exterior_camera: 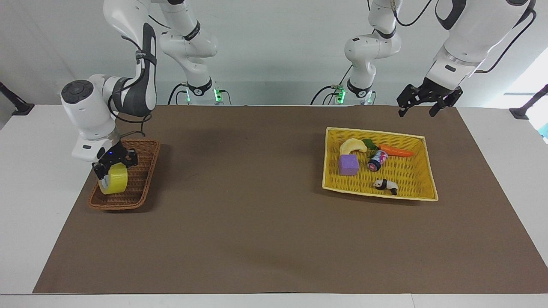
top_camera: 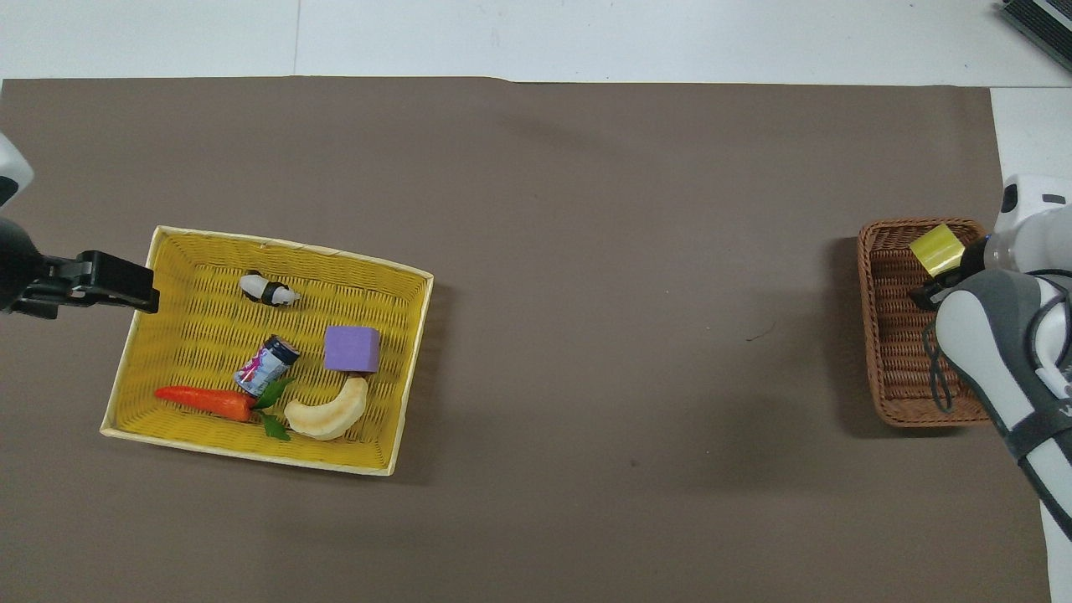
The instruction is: Move tape to another basket
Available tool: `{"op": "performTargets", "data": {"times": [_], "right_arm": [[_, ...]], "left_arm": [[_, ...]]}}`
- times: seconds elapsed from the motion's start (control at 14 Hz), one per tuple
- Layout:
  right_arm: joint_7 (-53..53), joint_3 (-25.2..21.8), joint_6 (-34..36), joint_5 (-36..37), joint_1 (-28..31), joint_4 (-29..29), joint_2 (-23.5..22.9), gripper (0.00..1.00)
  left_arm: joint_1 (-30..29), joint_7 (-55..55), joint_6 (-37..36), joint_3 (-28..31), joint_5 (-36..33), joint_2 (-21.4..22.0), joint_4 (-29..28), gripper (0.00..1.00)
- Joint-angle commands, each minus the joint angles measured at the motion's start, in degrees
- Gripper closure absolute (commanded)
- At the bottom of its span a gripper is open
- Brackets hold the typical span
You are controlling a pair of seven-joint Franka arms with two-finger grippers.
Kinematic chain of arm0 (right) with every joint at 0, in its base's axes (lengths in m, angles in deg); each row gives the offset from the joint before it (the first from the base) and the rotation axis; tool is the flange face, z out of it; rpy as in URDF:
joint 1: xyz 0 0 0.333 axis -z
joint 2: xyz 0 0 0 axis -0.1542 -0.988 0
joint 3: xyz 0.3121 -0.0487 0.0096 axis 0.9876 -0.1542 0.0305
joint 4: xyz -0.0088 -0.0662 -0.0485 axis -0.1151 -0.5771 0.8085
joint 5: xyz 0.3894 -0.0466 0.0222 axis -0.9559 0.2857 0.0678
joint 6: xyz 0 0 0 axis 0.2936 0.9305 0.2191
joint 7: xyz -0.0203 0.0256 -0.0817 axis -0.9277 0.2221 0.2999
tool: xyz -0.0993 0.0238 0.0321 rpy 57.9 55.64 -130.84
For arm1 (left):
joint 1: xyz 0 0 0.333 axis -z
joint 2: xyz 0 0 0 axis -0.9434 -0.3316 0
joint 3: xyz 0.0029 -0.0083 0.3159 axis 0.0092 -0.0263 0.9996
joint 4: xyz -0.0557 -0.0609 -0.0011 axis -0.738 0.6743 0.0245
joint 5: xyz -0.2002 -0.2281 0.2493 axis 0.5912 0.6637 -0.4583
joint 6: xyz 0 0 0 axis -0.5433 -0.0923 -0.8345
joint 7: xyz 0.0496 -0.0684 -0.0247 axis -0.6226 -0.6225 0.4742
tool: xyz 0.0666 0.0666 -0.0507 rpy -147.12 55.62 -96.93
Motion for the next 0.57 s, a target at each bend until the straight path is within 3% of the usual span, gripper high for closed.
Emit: {"op": "performTargets", "data": {"times": [0.0,0.36,0.43,0.5], "right_arm": [[-0.54,0.46,-3.79,1.22,1.11,-4.23,1.44,1.00],[-1.33,0.55,-4.06,1.22,1.99,-6.61,1.80,1.00],[-1.25,0.46,-3.89,1.22,1.99,-6.78,1.97,0.56],[-0.20,0.55,-3.63,1.14,2.25,-7.13,2.32,0.01]], "left_arm": [[-2.43,-0.82,-0.69,-0.24,-1.07,0.25,0.69,0.00],[-2.26,-0.12,2.73,-0.33,-0.81,0.16,0.60,0.00],[-2.26,-0.81,2.57,-0.25,-0.81,0.16,0.69,0.00],[-2.44,-1.08,2.74,-0.16,-0.72,-0.01,0.86,0.00]]}}
